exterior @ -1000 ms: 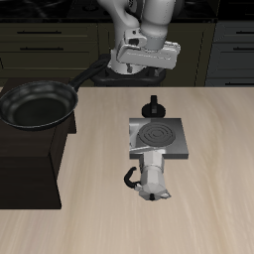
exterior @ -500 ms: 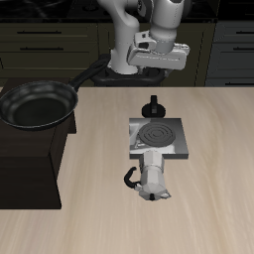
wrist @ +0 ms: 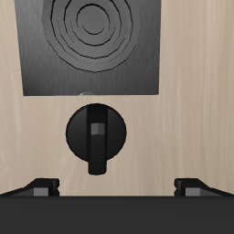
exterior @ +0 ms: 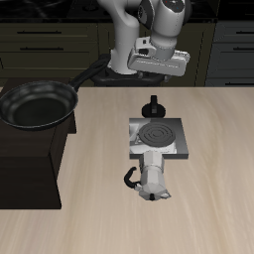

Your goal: Place the moka pot on the stove and turn on the stove

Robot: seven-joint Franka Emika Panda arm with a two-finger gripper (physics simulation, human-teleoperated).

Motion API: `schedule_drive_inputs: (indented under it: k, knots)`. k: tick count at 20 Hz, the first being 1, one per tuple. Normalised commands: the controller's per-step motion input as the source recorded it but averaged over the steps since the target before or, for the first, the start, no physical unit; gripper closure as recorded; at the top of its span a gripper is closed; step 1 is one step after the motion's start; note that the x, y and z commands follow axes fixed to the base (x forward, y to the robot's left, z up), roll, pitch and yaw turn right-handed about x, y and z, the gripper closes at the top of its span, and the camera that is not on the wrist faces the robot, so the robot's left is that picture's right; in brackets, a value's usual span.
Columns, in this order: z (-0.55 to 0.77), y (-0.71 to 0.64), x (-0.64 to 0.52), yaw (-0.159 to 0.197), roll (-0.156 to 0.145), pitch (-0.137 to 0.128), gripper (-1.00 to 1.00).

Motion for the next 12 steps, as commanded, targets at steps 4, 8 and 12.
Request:
schedule_drive_inputs:
  k: [4, 8, 12]
  knots:
    - [-0.34, 0.08, 0.03, 0.000, -0.005, 0.074, -1.00]
    - [-0.29, -0.07, 0.10, -0.018, -0.018, 0.069, -1.00]
    - [-0.14, -0.05, 0.01, -0.037, -0.001, 0.035, -1.00]
